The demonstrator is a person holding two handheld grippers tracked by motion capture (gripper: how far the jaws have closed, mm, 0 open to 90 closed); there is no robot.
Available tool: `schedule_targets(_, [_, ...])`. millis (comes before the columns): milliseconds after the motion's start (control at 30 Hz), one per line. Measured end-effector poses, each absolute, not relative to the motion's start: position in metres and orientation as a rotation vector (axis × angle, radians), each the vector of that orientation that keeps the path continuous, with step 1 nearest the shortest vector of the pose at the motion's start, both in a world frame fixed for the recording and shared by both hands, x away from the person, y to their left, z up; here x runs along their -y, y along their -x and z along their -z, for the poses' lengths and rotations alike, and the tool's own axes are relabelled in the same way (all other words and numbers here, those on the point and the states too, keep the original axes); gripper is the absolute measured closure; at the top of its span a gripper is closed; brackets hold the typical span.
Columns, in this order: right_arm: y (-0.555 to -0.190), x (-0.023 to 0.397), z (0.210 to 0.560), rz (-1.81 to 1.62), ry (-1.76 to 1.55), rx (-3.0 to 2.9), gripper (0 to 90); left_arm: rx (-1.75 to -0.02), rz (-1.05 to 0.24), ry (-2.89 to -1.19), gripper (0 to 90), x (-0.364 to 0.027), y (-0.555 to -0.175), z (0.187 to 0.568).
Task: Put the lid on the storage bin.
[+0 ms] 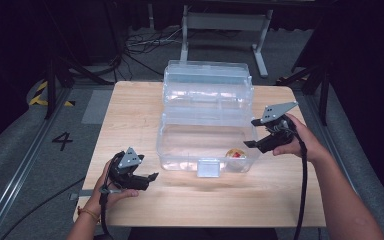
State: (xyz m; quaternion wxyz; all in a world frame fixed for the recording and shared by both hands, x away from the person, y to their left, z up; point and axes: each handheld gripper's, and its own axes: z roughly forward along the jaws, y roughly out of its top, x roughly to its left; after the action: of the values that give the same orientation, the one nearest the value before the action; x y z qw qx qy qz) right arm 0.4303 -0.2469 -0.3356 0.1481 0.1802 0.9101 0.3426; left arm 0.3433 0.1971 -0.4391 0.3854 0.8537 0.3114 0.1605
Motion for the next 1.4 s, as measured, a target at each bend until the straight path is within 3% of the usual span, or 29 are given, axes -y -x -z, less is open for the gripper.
schedule_targets(500, [-0.441, 0.257, 0.309, -1.072, -0.553, -2.440, 28.2, -0.653, -0.522, -2.181, 21.0, -0.167, -0.344, 0.391])
schedule_targets(867, [-0.464, 0.253, 0.291, -1.132, -0.577, -2.345, 35.9, -0.609, -0.500, -2.235, 21.9, -0.143, -0.358, 0.380])
schedule_targets(1400, [-0.512, 0.220, 0.290, -1.099, -0.601, -2.411, 46.5, -0.533, -0.387, -2.361, 40.8, -0.120, -0.382, 0.395])
